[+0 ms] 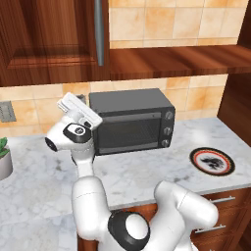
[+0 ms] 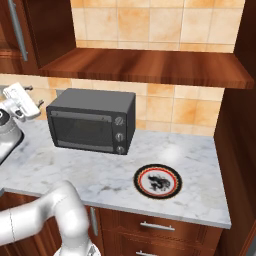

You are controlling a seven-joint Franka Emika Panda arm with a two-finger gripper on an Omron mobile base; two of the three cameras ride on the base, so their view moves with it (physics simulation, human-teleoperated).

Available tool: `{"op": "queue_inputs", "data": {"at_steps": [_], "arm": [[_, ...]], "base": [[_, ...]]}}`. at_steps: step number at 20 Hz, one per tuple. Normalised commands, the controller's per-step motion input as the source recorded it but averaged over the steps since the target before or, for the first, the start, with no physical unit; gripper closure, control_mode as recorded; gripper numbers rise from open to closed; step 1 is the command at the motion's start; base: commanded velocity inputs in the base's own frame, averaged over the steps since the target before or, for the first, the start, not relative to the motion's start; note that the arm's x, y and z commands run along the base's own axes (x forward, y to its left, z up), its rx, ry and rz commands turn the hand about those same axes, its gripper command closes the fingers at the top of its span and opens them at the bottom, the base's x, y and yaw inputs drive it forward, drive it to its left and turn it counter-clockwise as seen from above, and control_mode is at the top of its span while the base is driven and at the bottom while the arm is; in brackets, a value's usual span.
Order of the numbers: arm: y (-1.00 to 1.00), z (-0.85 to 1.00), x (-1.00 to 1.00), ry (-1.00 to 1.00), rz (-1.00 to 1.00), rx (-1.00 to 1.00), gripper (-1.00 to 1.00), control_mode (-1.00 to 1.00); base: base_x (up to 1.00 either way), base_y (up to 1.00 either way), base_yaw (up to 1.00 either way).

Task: Pull the toaster oven rack outwards. Pick up the baguette from the plate and place it on the toaster oven rack. Close the toaster oven door fully and set the temperature to the lowest setting.

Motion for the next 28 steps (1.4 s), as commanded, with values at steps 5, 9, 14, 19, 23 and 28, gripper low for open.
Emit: {"op": "queue_inputs", "data": {"at_steps": [5,9,14,19,23,28], "arm": [[-0.28,0.07,-0.86,0.08,0.06,0.04,-1.00,-1.00],[-0.61,0.00,-0.67,0.24,0.04,0.20,-1.00,-1.00],[-0.75,0.22,-0.45,0.29,0.05,0.54,-1.00,-1.00],[-0.97,0.29,-0.35,0.09,0.10,0.62,-1.00,-1.00],[-1.00,0.10,-0.15,0.12,0.15,0.61,-1.00,-1.00],[-1.00,-0.04,-0.01,0.00,0.24,0.39,-1.00,-1.00]], "base": [[0.00,0.00,0.00],[0.00,0.00,0.00],[0.00,0.00,0.00],[0.00,0.00,0.00],[0.00,0.00,0.00],[0.00,0.00,0.00]]}}
